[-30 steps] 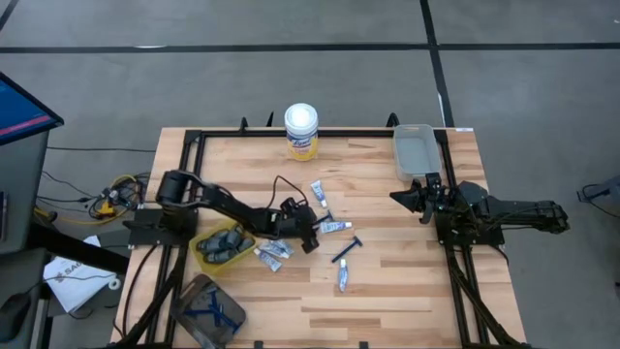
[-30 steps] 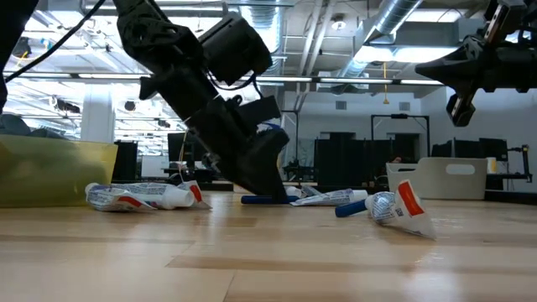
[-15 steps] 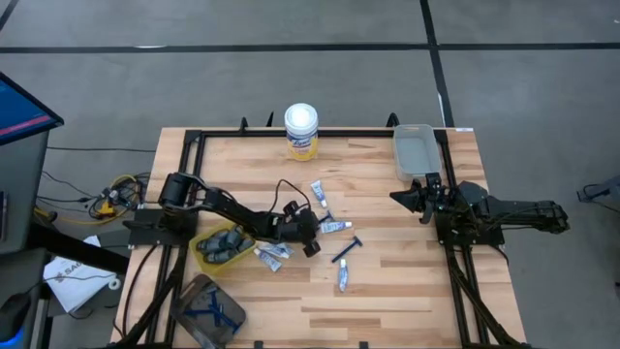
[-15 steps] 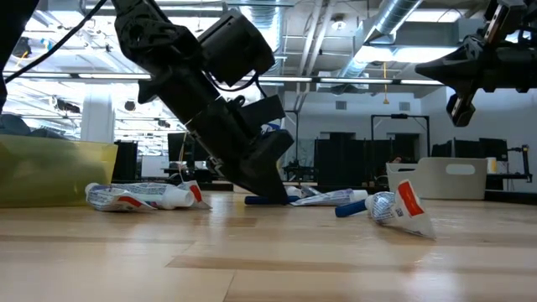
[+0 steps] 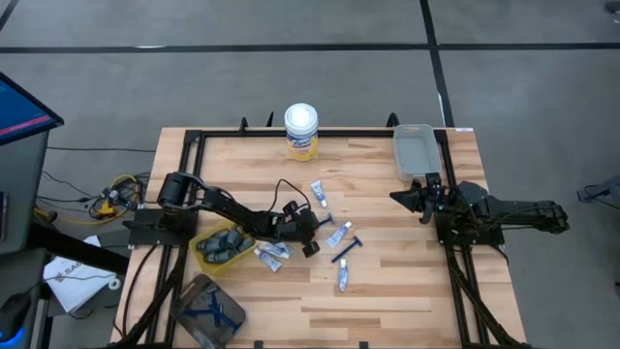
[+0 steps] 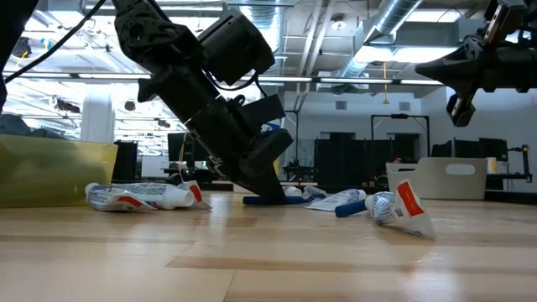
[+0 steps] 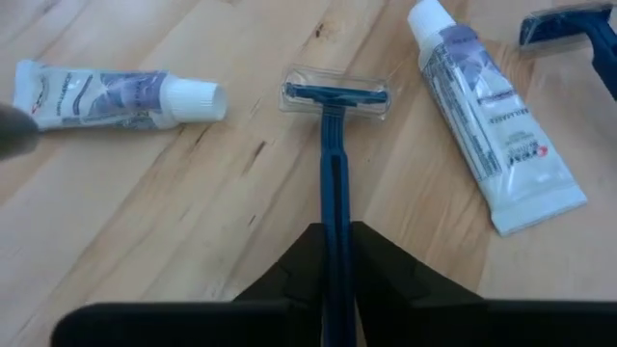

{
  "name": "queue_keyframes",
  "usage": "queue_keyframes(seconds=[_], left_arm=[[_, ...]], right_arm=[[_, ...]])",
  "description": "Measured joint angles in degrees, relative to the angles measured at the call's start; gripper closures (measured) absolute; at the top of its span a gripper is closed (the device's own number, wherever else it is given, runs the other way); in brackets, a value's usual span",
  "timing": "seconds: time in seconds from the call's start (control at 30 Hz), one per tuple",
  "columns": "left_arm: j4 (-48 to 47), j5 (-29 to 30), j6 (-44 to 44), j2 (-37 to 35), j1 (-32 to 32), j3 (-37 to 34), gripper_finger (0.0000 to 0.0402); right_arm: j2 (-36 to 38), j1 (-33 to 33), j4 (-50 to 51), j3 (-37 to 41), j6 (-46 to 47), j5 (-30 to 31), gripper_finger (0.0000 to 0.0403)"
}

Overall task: Pick & Place Travel size toiletries
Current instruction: Put the dark blue razor into the black bin

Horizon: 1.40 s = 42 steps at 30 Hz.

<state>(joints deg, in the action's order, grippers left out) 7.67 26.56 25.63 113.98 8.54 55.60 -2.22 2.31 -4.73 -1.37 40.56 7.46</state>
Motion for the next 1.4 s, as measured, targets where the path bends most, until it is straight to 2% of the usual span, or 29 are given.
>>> queue_keyframes(seconds=[0.17, 0.43, 0.7, 0.87, 1.0, 1.13, 1.4], left_arm=[[-1.7, -2.7, -1.8, -3.4, -0.1, 0.0, 0.0384], [-4.0, -4.2, -10.7, -16.5, 0.1, 0.0, 0.0383], [-12.8, -19.7, -13.3, -33.7, 2.2, 0.2, 0.0383], [-24.1, -24.1, -12.7, -42.6, 7.7, 0.2, 0.0383], [-33.7, -24.4, -5.7, -47.7, 14.1, 0.2, 0.0383], [-41.3, -24.4, 4.0, -49.4, 21.4, 0.2, 0.0383], [-48.2, -24.4, 21.2, -49.2, 35.4, 0.2, 0.0382]], right_arm=[[0.0, 0.0, -0.2, 0.0, 0.0, 0.0, 0.0403], [0.0, 0.0, 0.1, 0.0, 0.0, 0.0, 0.0403], [0.0, 0.0, 0.0, 0.0, 0.0, 0.0, 0.0403], [0.0, 0.0, -0.1, 0.0, 0.0, 0.0, 0.0403], [0.0, 0.0, 0.0, 0.0, 0.0, 0.0, 0.0403], [0.0, 0.0, -0.2, 0.0, 0.0, 0.0, 0.0403], [0.0, 0.0, 0.0, 0.0, 0.0, 0.0, 0.0403]])
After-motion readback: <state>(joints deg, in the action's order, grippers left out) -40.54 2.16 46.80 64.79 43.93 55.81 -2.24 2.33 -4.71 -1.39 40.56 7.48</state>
